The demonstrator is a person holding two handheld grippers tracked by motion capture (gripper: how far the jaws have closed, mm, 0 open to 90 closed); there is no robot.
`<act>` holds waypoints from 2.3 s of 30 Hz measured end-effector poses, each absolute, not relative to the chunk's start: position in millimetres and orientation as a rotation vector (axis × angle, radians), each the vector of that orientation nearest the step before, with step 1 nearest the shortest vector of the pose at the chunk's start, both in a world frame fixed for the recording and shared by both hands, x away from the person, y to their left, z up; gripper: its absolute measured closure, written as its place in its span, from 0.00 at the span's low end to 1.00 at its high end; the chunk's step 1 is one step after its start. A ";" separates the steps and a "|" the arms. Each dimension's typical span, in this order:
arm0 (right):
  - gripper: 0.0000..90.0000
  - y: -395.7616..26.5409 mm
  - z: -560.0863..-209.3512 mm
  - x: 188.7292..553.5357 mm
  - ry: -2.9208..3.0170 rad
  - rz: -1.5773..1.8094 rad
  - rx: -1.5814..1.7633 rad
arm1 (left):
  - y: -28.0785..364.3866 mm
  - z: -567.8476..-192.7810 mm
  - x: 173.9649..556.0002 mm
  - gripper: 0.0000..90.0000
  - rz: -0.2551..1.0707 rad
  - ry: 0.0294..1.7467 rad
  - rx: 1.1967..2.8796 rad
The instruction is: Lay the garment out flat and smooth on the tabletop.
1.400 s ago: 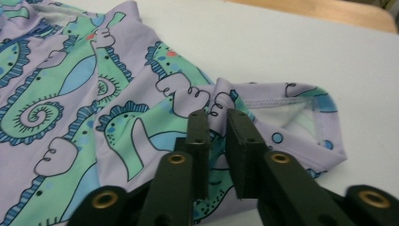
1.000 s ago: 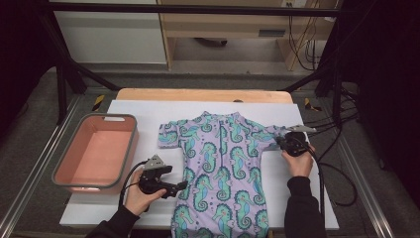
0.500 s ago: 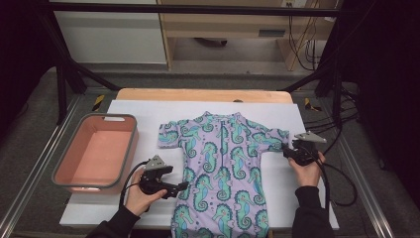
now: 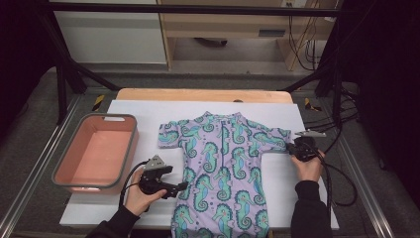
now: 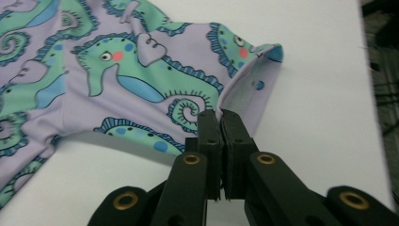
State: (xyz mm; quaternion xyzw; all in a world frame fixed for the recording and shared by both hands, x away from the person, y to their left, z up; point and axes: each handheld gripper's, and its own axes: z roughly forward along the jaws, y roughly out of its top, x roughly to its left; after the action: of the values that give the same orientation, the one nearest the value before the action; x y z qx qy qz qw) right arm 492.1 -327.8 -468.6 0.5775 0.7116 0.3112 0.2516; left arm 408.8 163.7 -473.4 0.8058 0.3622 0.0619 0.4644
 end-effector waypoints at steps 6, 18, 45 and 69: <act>0.77 -328.2 -470.9 485.3 1.882 0.787 1.569 | 164.7 -468.8 408.5 0.06 0.142 0.875 1.975; 0.27 -308.3 -454.4 442.3 1.953 1.102 1.414 | 169.9 -454.5 412.6 0.05 0.145 0.905 2.010; 0.13 -256.3 -460.3 387.3 2.139 1.263 1.250 | 174.0 -449.8 481.0 0.26 0.398 1.171 1.992; 0.14 -258.5 -465.5 382.6 2.161 1.234 1.253 | 180.9 -474.4 515.5 0.89 0.587 1.282 2.060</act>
State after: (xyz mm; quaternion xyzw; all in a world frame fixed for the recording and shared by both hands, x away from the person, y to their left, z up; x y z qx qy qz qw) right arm 382.6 -258.5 -465.5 0.4427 0.7634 0.4359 0.1767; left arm 515.5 180.9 -474.4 0.7826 0.4872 0.2230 0.3171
